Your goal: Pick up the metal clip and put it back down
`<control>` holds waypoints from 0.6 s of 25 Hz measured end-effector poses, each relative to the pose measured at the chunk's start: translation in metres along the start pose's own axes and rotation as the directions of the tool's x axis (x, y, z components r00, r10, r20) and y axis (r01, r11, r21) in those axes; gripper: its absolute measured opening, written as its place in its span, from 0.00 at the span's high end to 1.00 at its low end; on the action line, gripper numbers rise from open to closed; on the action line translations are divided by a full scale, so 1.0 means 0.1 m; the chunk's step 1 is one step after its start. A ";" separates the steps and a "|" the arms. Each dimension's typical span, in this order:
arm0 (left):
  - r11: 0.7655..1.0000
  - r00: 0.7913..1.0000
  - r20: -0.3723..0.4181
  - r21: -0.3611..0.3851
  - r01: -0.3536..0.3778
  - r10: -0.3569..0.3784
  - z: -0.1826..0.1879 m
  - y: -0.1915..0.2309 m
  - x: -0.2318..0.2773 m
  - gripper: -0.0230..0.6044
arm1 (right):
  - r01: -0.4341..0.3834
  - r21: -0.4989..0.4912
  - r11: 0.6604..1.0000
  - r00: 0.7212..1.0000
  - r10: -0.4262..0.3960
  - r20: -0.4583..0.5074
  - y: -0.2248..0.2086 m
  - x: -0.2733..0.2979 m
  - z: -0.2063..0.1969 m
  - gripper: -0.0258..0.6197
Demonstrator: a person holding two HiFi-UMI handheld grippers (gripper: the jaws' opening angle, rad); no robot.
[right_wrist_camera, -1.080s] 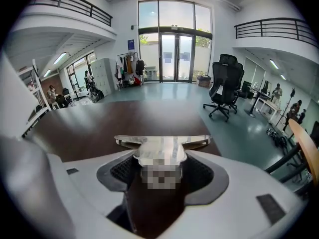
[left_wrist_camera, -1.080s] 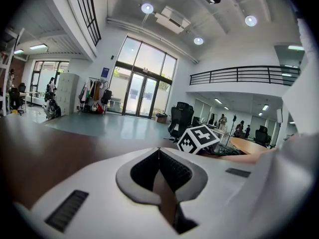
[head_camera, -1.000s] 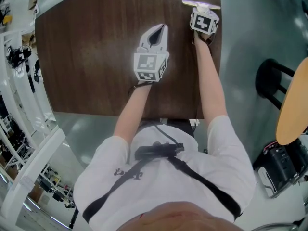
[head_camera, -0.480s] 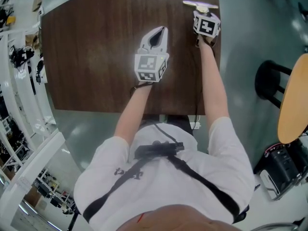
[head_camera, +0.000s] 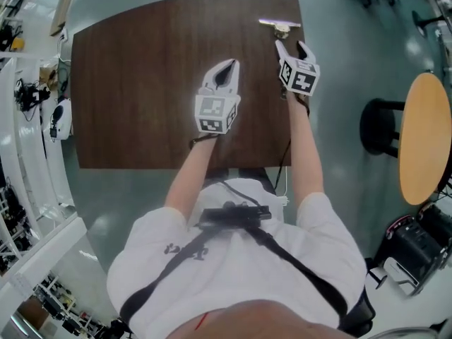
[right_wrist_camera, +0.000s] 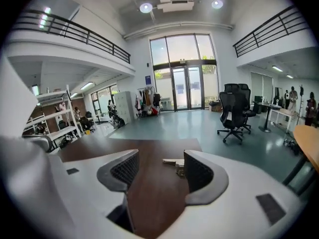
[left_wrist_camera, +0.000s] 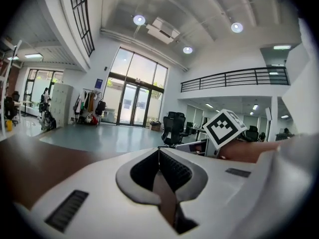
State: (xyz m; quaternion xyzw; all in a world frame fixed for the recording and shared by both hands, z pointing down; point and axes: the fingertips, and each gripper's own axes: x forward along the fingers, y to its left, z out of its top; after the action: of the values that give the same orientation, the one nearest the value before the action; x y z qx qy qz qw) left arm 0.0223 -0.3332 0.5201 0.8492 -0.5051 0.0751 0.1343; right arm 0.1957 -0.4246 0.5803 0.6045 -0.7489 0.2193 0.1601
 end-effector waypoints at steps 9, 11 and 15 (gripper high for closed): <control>1.000 0.994 0.111 0.025 -0.001 -0.002 0.57 -0.06 -0.75 0.94 | -0.056 -0.053 0.997 0.969 0.067 0.236 0.78 -1.32 0.62 0.75; 1.000 0.991 0.133 0.017 -0.008 0.005 0.67 -0.07 -0.89 0.94 | -0.058 -0.089 0.994 0.957 0.081 0.277 0.96 -1.58 0.71 0.79; 0.999 0.986 0.164 0.015 -0.028 0.026 0.79 -0.06 -1.15 0.94 | -0.079 -0.139 0.987 0.930 0.123 0.346 1.29 -2.01 0.83 0.89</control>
State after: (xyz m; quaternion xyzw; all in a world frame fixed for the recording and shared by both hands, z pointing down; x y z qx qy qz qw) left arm -0.0283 -0.2579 0.4140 0.8467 -0.5253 0.0111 0.0842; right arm 0.1156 -0.2775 0.3905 0.5837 -0.8076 0.0688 0.0483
